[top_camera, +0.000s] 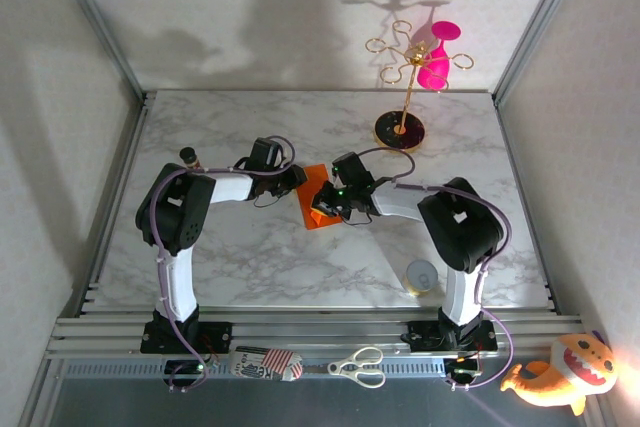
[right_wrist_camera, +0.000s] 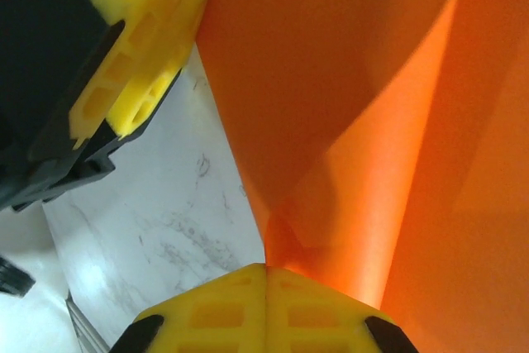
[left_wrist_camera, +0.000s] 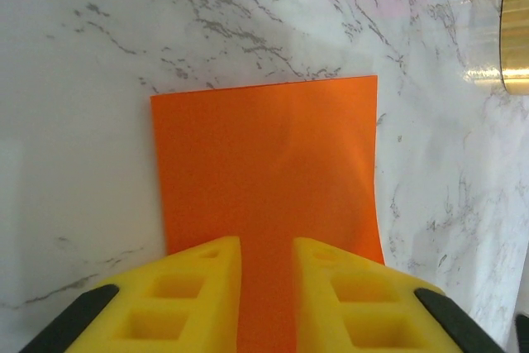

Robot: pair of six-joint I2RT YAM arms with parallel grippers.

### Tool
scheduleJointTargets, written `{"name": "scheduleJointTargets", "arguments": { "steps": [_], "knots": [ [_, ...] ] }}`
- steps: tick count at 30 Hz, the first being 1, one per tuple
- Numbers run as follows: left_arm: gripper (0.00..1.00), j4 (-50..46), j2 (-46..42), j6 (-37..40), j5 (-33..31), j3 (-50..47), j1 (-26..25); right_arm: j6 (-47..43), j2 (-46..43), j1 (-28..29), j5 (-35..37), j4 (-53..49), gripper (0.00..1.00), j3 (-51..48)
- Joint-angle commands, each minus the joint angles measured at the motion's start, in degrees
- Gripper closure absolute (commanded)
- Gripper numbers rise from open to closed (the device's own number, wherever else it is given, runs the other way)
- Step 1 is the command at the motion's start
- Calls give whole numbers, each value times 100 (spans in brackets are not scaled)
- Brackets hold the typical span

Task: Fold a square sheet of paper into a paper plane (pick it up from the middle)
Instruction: Fold the triangle a second time at the center of the table.

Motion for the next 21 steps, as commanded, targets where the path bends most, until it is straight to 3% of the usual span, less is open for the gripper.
{"name": "scheduleJointTargets", "arguments": {
  "steps": [1,21],
  "knots": [
    [77,-244,177,117,-34,-14,-41,-50,145,56,-63,233,100,227],
    [78,-224,228,90,-25,-69,-54,326,474,57,305,469,100,396]
  ]
}}
